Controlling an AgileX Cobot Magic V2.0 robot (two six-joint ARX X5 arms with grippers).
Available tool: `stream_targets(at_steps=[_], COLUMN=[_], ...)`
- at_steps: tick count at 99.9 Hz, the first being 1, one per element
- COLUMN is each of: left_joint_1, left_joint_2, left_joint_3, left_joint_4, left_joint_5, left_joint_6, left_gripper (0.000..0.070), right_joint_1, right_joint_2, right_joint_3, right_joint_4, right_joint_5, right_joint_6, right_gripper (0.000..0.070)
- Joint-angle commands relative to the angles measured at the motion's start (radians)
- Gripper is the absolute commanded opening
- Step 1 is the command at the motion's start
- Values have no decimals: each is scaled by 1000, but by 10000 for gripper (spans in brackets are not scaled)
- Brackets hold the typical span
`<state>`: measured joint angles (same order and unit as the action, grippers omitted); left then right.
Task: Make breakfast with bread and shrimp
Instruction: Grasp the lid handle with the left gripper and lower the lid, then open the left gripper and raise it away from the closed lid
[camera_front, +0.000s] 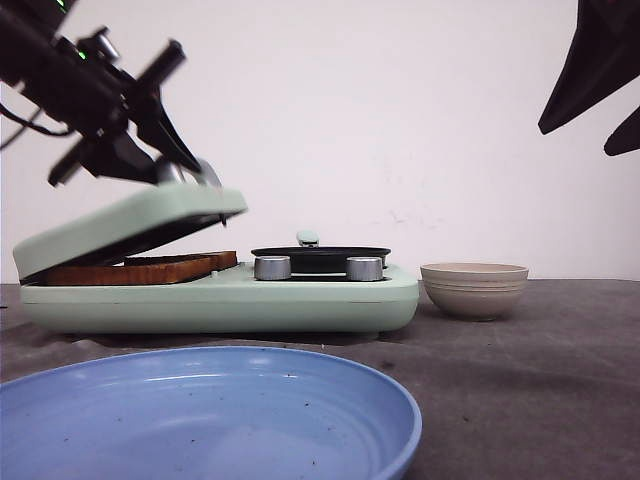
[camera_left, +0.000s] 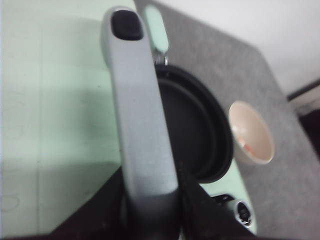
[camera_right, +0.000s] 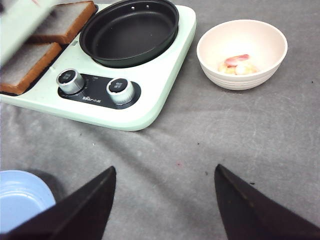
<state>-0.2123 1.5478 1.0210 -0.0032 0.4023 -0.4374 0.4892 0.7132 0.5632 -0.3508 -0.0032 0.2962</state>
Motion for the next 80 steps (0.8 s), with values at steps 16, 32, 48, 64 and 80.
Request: stream_targets(at_steps=[16,32,48,64,80], left_joint_1=[-15,-24,-24,-24,-23], left_joint_2=[96,104,104,104,104], left_joint_3=[-32,-32,-31,-31,-25], left_joint_4=[-138,-133,-132,-131,-132], left_joint_5=[-98,-110,-109,-106,-98], left_joint_6=[2,3,3,-1,-1], left_gripper=[3,3,103,383,463], right_joint_1=[6,6,6,6,6], right_joint_2=[4,4,4,4,4], right_joint_3=[3,3,3,3,3], right_joint_4=[5,5,5,5,-2], right_joint_5=[1,1,1,1,1], right_joint_6=[11,11,11,11,12], right_gripper=[379,379,379,379,379])
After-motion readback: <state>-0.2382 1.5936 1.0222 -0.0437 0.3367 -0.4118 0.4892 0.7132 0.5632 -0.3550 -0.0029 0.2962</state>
